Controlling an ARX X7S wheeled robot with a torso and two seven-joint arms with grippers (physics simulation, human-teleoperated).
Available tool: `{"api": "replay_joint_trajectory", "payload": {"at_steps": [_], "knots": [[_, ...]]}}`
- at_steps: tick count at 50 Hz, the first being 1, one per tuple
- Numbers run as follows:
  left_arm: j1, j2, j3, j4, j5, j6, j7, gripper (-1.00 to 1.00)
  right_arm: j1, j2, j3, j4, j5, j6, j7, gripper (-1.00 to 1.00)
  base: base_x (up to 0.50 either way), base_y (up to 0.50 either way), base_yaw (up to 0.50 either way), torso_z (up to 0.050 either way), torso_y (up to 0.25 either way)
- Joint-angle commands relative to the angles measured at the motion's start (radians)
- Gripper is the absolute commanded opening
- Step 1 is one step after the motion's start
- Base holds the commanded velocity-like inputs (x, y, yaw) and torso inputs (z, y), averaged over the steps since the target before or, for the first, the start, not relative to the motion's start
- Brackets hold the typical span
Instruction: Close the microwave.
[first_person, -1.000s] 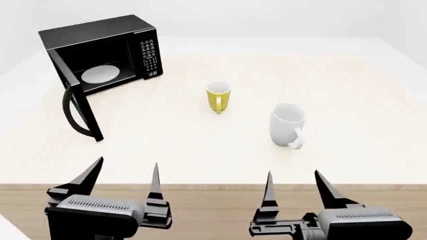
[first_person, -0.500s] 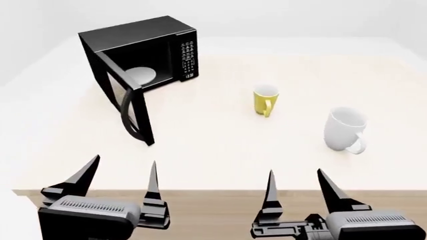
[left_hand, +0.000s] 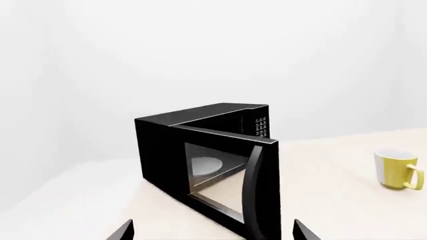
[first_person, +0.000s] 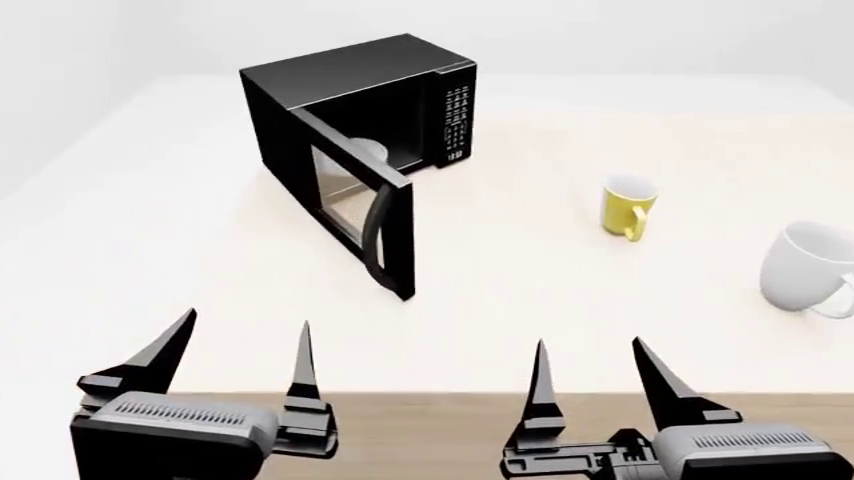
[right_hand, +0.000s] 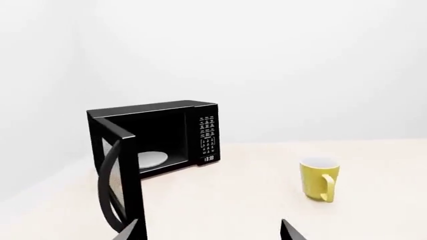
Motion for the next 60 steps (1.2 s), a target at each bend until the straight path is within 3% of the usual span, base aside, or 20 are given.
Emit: {"api": "replay_joint_trajectory", "payload": {"at_steps": [1, 19, 27, 48, 60], "knots": [[0.0, -0.007, 0.0, 0.0, -0.007, 0.004, -0.008, 1.0, -0.001, 0.007, -0.005, -0.002, 0.009, -0.005, 0.008, 1.0, 0.05, 0.5, 0.0, 0.0, 0.0], [-0.002, -0.015, -0.001, 0.003, -0.022, 0.001, -0.019, 1.0, 0.0, 0.024, -0.015, -0.006, 0.012, -0.011, 0.019, 1.0, 0.06, 0.49, 0.0, 0.0, 0.0], [0.002, -0.022, -0.007, 0.011, -0.025, 0.009, -0.025, 1.0, -0.024, 0.04, -0.031, -0.02, 0.015, -0.073, 0.006, 1.0, 0.12, 0.0, 0.0, 0.0, 0.0], [-0.002, -0.035, -0.011, 0.021, -0.04, 0.002, -0.043, 1.0, -0.011, 0.051, -0.035, -0.053, 0.007, -0.025, 0.067, 1.0, 0.13, 0.0, 0.0, 0.0, 0.0], [-0.012, -0.046, -0.035, 0.035, -0.059, -0.019, -0.055, 1.0, 0.037, 0.077, -0.01, -0.14, 0.046, 0.096, 0.108, 1.0, 0.0, 0.0, 0.0, 0.0, 0.0]]}}
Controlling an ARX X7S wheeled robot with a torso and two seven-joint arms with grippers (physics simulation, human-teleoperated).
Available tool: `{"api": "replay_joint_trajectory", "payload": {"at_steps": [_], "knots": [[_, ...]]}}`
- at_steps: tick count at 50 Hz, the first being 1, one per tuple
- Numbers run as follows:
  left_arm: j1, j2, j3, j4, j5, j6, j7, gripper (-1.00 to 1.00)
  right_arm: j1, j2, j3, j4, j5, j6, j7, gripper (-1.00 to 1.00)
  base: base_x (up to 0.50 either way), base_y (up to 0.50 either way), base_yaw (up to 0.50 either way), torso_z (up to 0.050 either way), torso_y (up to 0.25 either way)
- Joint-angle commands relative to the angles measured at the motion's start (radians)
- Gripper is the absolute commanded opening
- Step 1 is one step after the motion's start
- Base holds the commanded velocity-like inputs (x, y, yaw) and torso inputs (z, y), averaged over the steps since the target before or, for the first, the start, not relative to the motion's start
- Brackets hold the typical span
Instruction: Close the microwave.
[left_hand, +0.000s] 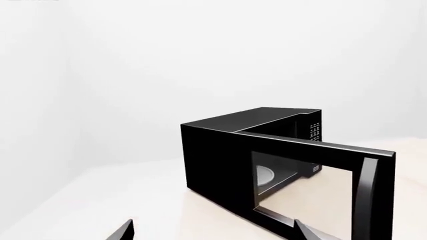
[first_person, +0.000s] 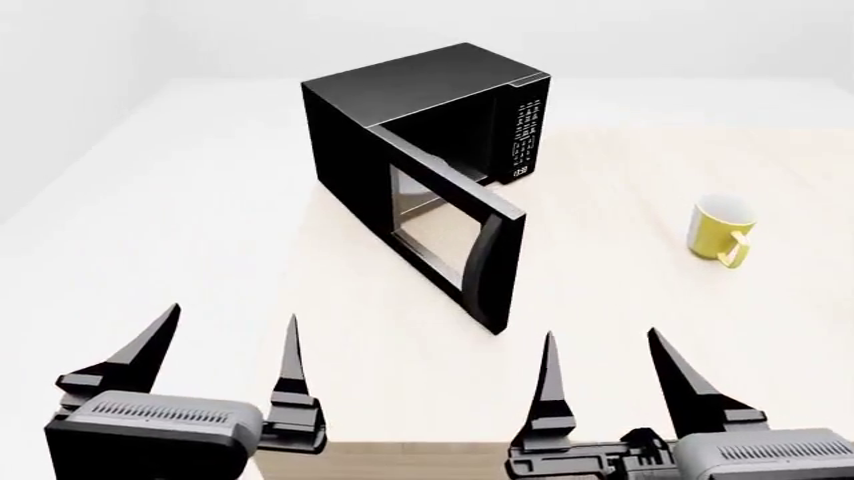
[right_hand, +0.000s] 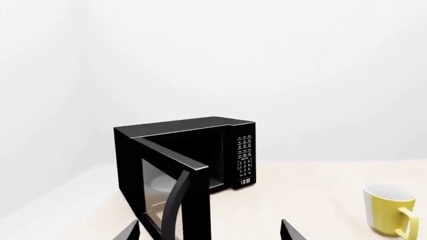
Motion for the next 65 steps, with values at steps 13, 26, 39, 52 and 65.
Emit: {"api": "replay_joint_trajectory", "payload": {"at_steps": [13, 26, 39, 52, 65], "knots": [[-0.011, -0.027, -0.048, 0.039, -0.045, -0.037, -0.024, 1.0, 0.15, 0.228, -0.025, -0.123, 0.242, 0.105, 0.29, 1.0, 0.0, 0.0, 0.0, 0.0, 0.0], [-0.014, -0.045, -0.054, 0.042, -0.069, -0.036, -0.043, 1.0, 0.244, 0.457, -0.162, -0.118, 0.383, -0.052, 0.518, 1.0, 0.37, 0.0, 0.0, 0.0, 0.0], [-0.016, -0.057, -0.053, 0.044, -0.086, -0.033, -0.057, 1.0, 0.279, 0.508, -0.22, -0.11, 0.4, -0.094, 0.573, 1.0, 0.5, 0.0, 0.0, 0.0, 0.0], [-0.021, -0.079, -0.049, 0.031, -0.105, -0.022, -0.084, 1.0, 0.341, 0.584, -0.283, -0.118, 0.416, -0.131, 0.665, 1.0, 0.23, 0.0, 0.0, 0.0, 0.001], [-0.025, -0.108, -0.05, 0.018, -0.134, -0.006, -0.117, 1.0, 0.372, 0.65, -0.375, -0.12, 0.402, -0.232, 0.7, 1.0, 0.2, 0.0, 0.0, 0.0, 0.0]]}}
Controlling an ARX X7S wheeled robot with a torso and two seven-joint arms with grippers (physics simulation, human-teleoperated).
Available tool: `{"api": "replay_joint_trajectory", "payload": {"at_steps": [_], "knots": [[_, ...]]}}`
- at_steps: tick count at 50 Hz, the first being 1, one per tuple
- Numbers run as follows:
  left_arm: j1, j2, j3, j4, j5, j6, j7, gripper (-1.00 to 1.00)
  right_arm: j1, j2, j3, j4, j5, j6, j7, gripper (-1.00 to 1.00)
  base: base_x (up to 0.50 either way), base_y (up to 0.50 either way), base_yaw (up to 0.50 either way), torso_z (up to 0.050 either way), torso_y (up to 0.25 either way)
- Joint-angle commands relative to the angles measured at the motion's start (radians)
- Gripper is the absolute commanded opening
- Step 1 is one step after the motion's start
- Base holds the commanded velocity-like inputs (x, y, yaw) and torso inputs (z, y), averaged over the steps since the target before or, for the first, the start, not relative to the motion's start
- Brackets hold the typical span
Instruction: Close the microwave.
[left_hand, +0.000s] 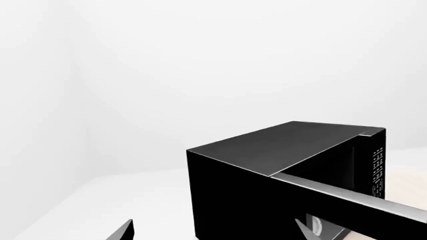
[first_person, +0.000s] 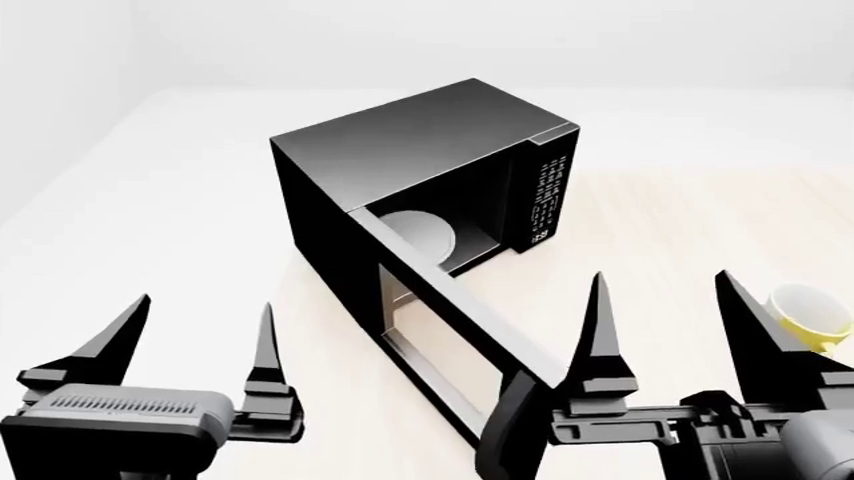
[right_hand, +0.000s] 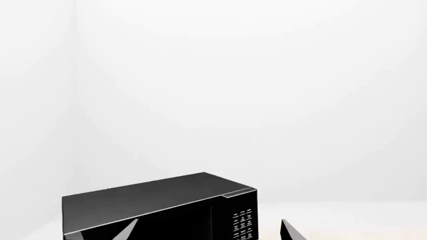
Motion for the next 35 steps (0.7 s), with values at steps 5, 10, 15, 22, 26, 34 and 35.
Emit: {"api": "replay_joint_trajectory", "payload": {"at_steps": [5, 10, 15, 22, 26, 34, 35], "knots": [[-0.009, -0.034, -0.02, -0.006, -0.044, 0.004, -0.038, 1.0, 0.094, 0.078, -0.103, -0.002, 0.037, -0.031, 0.104, 1.0, 0.42, 0.0, 0.0, 0.0, 0.0], [-0.008, -0.046, -0.024, -0.006, -0.058, 0.011, -0.053, 1.0, 0.164, 0.123, -0.189, -0.002, 0.046, -0.072, 0.16, 1.0, 0.05, 0.0, 0.0, 0.0, 0.0], [-0.007, -0.058, -0.028, -0.01, -0.069, 0.018, -0.065, 1.0, 0.311, 0.178, -0.329, -0.004, 0.075, -0.106, 0.238, 1.0, 0.0, 0.0, 0.0, 0.0, 0.0], [-0.011, -0.073, -0.054, -0.015, -0.095, 0.016, -0.08, 1.0, 0.545, 0.195, -0.517, -0.003, 0.14, -0.112, 0.321, 1.0, 0.0, 0.0, 0.0, 0.0, 0.0], [-0.01, -0.08, -0.071, -0.011, -0.105, 0.012, -0.086, 1.0, 0.613, 0.166, -0.542, 0.006, 0.182, -0.091, 0.32, 1.0, 0.0, 0.0, 0.0, 0.0, 0.0], [-0.005, -0.09, -0.094, -0.016, -0.114, 0.017, -0.095, 1.0, 0.709, 0.081, -0.544, 0.025, 0.267, -0.041, 0.299, 1.0, 0.0, 0.0, 0.0, 0.0, 0.0], [-0.005, -0.091, -0.099, -0.015, -0.118, 0.015, -0.097, 1.0, 0.718, 0.07, -0.547, 0.028, 0.273, -0.035, 0.297, 1.0, 0.0, 0.0, 0.0, 0.0, 0.0]]}}
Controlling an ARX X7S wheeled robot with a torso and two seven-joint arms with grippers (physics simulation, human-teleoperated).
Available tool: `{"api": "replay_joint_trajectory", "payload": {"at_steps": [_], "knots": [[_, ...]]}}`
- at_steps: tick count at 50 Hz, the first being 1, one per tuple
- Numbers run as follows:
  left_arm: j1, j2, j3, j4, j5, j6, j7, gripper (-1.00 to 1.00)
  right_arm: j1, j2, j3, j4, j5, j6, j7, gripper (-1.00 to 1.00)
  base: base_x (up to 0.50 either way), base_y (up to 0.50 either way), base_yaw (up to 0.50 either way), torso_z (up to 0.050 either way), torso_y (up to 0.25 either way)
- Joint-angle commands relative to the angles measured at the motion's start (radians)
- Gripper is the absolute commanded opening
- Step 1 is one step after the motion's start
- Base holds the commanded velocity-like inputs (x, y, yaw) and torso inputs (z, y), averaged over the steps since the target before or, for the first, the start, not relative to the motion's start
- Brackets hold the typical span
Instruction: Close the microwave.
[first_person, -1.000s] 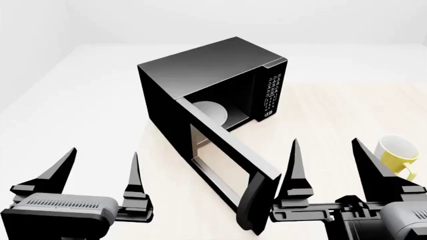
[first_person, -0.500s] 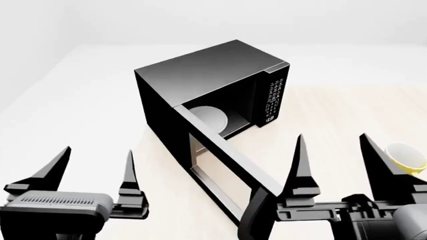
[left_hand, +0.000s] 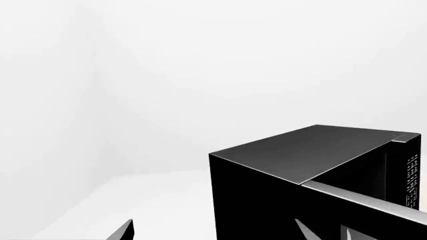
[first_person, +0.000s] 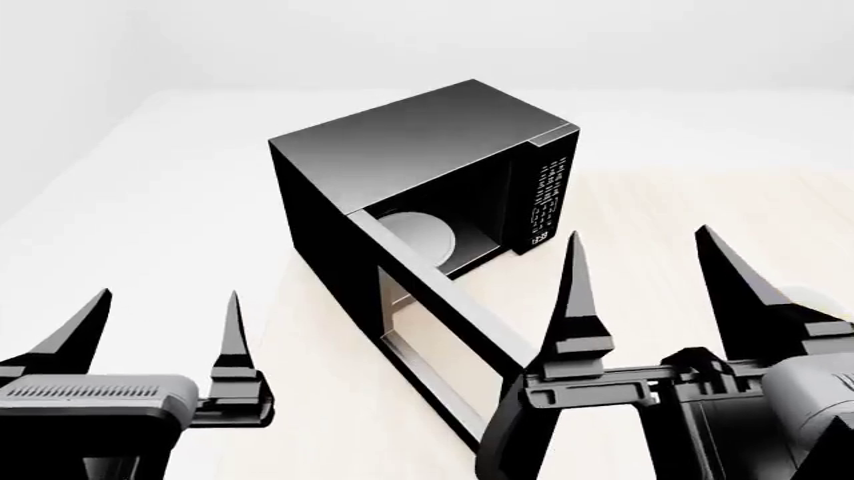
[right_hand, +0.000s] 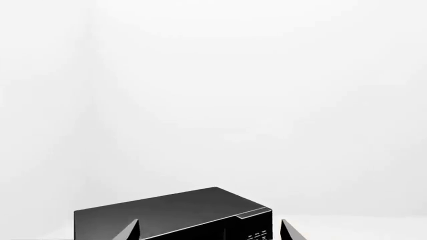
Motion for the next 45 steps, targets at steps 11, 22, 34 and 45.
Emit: {"api": "replay_joint_trajectory", "payload": {"at_steps": [11, 22, 34, 45], "knots": [[0.018, -0.026, -0.064, -0.008, -0.031, 0.017, -0.026, 1.0, 0.233, -0.182, -0.105, 0.048, 0.151, 0.083, -0.022, 1.0, 0.0, 0.0, 0.0, 0.0, 0.0], [0.029, -0.033, -0.085, -0.012, -0.048, 0.018, -0.035, 1.0, 0.317, -0.317, -0.125, 0.057, 0.222, 0.136, -0.007, 1.0, 0.0, 0.0, 0.0, 0.0, 0.0], [0.042, -0.041, -0.132, -0.013, -0.079, 0.023, -0.046, 1.0, 0.352, -0.387, -0.134, 0.098, 0.294, 0.127, -0.056, 1.0, 0.0, 0.0, 0.0, 0.0, 0.0], [0.044, -0.049, -0.154, -0.008, -0.1, 0.014, -0.062, 1.0, 0.357, -0.45, -0.175, 0.116, 0.294, 0.156, -0.07, 1.0, 0.0, 0.0, 0.0, 0.0, 0.0]]}}
